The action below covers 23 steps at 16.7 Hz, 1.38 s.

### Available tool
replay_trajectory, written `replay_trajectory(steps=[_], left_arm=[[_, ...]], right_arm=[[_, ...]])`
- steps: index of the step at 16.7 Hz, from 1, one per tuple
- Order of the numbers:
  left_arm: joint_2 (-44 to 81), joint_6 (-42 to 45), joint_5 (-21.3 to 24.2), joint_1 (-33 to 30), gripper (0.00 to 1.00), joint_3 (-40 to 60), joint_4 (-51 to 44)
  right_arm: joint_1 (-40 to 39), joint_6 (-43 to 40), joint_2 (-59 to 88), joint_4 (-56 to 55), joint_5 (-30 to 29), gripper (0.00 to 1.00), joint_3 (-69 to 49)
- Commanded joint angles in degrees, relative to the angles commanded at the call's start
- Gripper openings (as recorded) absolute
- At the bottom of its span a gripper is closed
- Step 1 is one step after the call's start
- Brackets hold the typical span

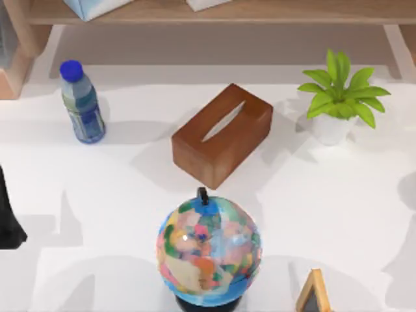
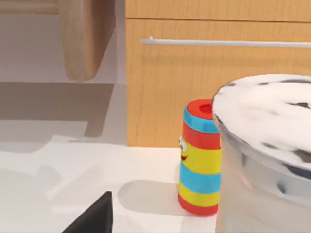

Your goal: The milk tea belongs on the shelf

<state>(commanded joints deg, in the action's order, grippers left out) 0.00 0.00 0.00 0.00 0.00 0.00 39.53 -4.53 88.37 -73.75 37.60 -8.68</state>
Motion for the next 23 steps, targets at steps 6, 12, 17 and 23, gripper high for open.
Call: replay_trajectory(steps=[6,12,17,23], left_arm=[[0.0,0.0,0.0,0.0,1.00,0.0,0.0],[0.0,0.0,0.0,0.0,1.00,0.0,0.0],[0.0,0.0,0.0,0.0,1.00,0.0,0.0],[0.0,0.0,0.0,0.0,1.00,0.0,0.0]], right_arm=[[8.4,-1.0,19.1,-15.7,8.0,1.00,-1.8],[10.0,-1.1,22.3,-18.6,9.5,1.00,-2.2],[7.9,-0.8,23.2,-17.7,7.4,1.00,-4.1],[-1.5,0.7,28.4,-13.6,-2.0,1.00,-14.4]])
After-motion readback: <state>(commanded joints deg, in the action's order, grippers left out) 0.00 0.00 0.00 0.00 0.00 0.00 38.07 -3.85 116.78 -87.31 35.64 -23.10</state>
